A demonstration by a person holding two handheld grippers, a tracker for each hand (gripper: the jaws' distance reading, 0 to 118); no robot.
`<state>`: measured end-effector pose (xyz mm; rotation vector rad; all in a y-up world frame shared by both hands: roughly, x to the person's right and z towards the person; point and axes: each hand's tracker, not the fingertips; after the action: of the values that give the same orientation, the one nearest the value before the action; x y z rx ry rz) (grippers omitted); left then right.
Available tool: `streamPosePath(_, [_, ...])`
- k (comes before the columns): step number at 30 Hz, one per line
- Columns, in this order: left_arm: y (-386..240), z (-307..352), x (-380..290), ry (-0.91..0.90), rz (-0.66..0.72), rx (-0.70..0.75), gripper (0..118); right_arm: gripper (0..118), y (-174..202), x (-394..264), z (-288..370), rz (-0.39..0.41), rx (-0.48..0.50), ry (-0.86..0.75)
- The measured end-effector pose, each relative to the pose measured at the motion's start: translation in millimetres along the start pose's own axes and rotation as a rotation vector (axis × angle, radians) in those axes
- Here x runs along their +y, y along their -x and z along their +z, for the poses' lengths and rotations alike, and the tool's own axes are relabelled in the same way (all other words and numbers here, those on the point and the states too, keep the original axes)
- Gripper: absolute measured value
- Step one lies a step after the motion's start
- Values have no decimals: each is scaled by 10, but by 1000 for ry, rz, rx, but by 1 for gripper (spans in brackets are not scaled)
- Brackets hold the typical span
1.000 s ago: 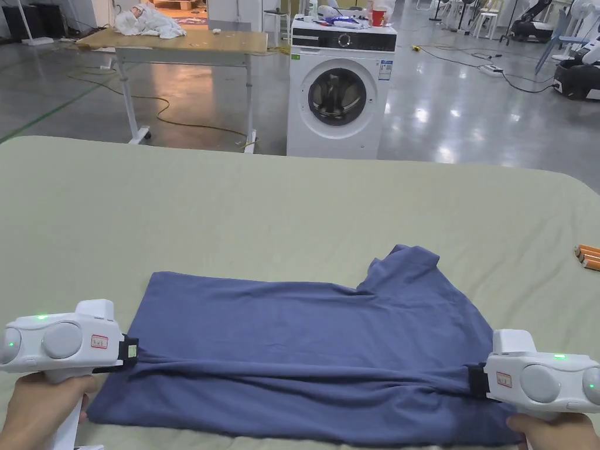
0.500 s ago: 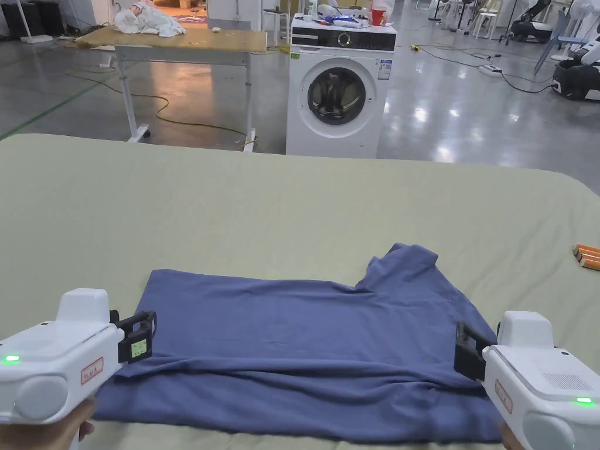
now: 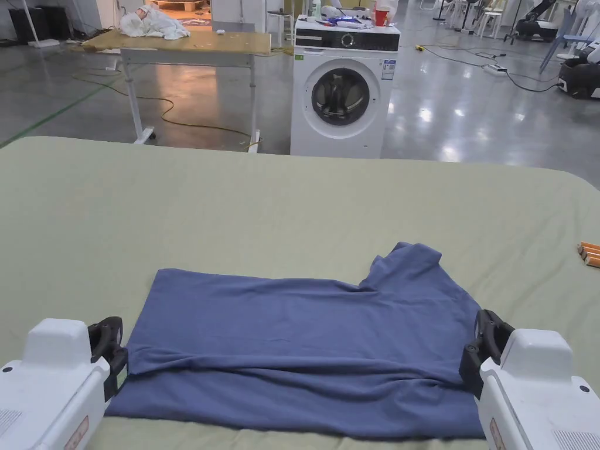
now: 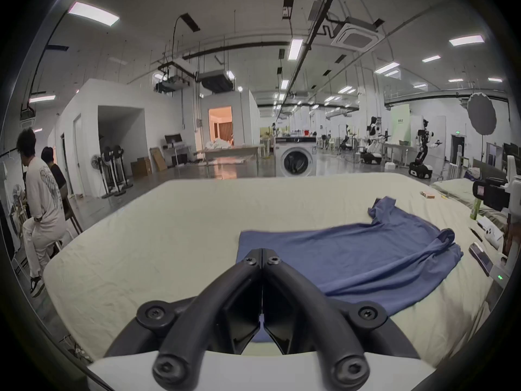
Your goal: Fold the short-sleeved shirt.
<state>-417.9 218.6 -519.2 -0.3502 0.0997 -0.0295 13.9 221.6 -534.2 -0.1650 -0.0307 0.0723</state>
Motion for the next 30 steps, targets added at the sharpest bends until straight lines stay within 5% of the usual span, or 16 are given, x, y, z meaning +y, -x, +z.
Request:
streamPosePath(10, [555,-916,-298,479,80,-34,3,0,-135,-194,-76,10,-9,95])
streamPosePath(12, [505,-978,-295,520,96,-44,24,0,-184,-248,-76,8,-17,108])
streamPosePath(14, [518,-1112,-322,593,115,-43,30,0,-218,-285,-81,10,-25,122])
streamPosePath(16, [460,-1180,-356,672,115,-65,62,0,-262,-323,-75,12,-33,135])
streamPosePath(21, [285,-1261,-503,754,72,-22,66,0,-379,-406,-85,15,-53,169])
streamPosePath(26, [130,-1206,-469,751,14,8,53,0,-512,-461,-101,15,-62,204])
streamPosePath(30, [43,-1137,-426,735,7,-63,4,0,-692,-491,-213,5,-59,288])
